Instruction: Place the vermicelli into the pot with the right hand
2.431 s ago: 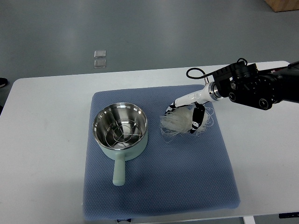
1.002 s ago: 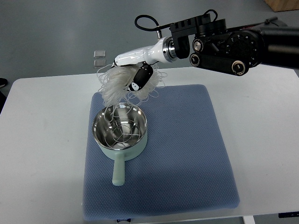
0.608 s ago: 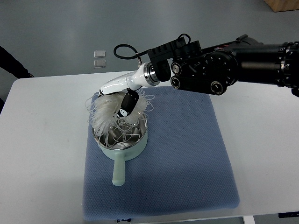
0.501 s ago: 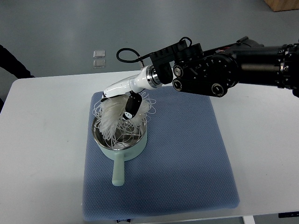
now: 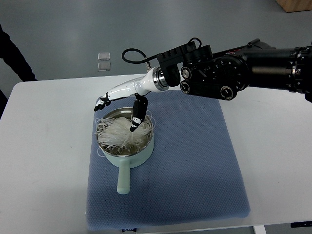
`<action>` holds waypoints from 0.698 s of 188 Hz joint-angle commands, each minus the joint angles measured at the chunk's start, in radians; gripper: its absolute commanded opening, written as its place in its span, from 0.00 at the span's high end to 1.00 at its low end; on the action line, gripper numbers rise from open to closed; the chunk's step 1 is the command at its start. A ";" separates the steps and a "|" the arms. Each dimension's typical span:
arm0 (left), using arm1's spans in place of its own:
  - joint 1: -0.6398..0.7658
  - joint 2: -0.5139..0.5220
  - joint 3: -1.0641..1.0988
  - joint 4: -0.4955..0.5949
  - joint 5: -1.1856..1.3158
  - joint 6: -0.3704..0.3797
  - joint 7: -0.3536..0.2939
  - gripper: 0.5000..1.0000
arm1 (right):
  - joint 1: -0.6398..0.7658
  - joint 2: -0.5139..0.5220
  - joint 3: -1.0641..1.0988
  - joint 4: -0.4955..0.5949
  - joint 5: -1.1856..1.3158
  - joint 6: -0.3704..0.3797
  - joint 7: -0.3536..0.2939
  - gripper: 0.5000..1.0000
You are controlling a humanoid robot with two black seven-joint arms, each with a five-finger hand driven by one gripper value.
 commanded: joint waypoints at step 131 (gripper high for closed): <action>-0.001 0.000 -0.001 -0.008 0.001 0.000 0.000 0.00 | -0.683 -0.146 0.937 -0.307 0.494 -0.329 -0.081 0.20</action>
